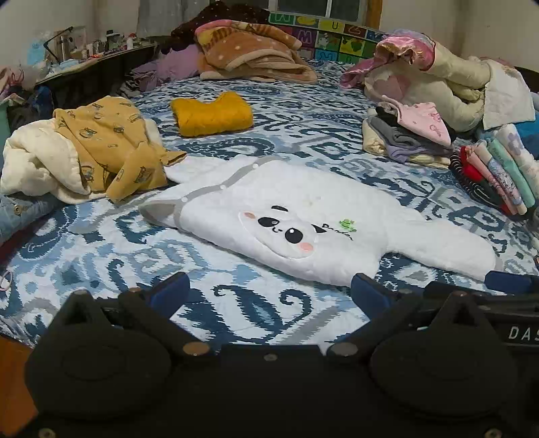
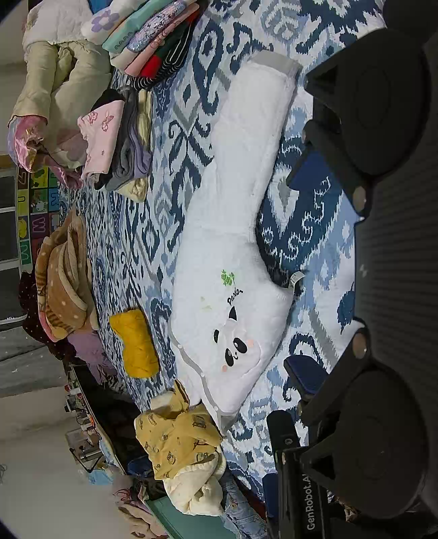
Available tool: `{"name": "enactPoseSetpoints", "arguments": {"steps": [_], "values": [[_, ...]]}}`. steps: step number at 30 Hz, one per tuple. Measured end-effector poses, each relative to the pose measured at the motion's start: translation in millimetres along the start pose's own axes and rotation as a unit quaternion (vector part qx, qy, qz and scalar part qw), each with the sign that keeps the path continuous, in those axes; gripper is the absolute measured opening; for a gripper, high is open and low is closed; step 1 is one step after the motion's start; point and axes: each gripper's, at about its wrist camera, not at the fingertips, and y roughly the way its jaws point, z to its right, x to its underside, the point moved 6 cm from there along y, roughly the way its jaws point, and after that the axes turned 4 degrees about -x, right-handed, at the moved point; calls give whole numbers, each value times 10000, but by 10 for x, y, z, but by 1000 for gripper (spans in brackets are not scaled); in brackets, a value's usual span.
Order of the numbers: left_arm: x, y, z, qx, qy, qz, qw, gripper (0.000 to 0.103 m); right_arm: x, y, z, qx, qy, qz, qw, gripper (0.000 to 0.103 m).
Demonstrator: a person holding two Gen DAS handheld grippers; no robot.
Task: Fold clothes
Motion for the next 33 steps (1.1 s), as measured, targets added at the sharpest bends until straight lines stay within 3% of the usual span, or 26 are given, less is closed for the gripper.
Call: {"name": "enactPoseSetpoints", "arguments": {"steps": [16,21,28,33], "values": [[-40,-33,-53,-20,-103,94,9999,103,5,-16,-17,-62,2,23,10000,103],[-44,-33,-117,-191,-236,165,9994,103,10,-9,-35,-85,-18,18,10000,103],[-40,12,-80,-366,155,-25,9992,103,23,4,-58,-119,-41,-3,9999,103],[-23,19,-37,-152,107,-92,9998,103,32,4,-90,-147,-102,-17,9998,103]]}}
